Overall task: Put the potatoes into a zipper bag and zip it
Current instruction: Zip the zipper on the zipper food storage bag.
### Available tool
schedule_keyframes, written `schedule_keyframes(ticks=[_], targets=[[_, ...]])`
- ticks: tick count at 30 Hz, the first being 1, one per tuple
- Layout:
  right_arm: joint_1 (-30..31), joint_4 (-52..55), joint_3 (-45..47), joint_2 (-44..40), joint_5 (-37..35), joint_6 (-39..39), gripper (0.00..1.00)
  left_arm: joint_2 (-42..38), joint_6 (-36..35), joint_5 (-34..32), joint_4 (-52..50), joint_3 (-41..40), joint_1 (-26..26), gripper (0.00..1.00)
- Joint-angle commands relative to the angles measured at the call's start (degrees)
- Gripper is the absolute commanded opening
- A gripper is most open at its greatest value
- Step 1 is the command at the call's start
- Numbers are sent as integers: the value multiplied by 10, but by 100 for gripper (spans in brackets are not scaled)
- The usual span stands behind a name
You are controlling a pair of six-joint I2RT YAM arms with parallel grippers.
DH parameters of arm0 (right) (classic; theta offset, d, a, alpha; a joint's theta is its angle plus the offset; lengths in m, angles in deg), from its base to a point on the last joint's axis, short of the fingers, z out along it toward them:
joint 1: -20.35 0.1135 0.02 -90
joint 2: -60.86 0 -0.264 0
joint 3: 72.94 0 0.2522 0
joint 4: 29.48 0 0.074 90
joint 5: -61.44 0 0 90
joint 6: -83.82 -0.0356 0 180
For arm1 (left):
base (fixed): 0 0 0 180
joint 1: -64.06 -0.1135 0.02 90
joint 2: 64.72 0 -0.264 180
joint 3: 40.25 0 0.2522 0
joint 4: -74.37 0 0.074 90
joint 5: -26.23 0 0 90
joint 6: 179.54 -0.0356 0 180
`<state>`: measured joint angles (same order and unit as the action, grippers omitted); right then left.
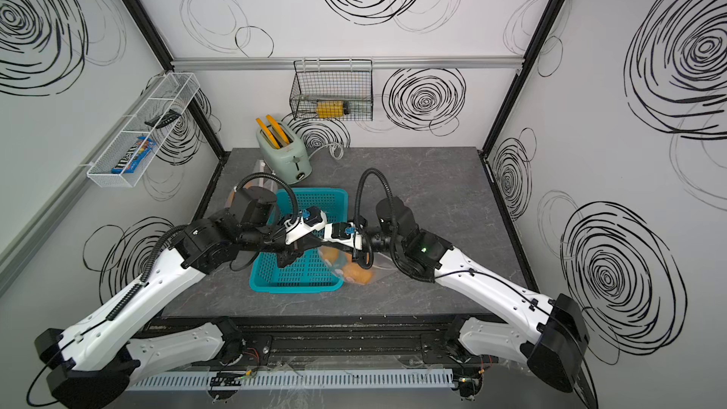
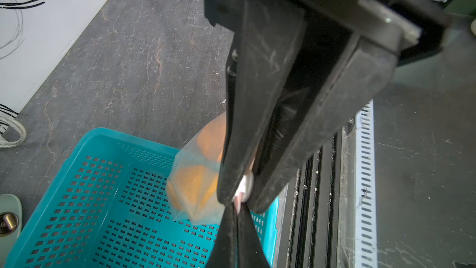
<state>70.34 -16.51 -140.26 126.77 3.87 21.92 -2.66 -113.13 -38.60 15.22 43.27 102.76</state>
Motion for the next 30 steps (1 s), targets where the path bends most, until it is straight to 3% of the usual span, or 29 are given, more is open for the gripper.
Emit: schedule_keyframes(ticks=[1, 9, 30], targets=[[6, 21, -19, 4, 0, 12, 14, -8, -9, 13, 21, 20, -4, 0], [11, 75, -44, -9, -19, -10, 9, -13, 3, -5, 27, 26, -20, 0], [12, 174, -1, -106, -77, -43, 10, -35, 37, -31, 71, 16, -81, 0]])
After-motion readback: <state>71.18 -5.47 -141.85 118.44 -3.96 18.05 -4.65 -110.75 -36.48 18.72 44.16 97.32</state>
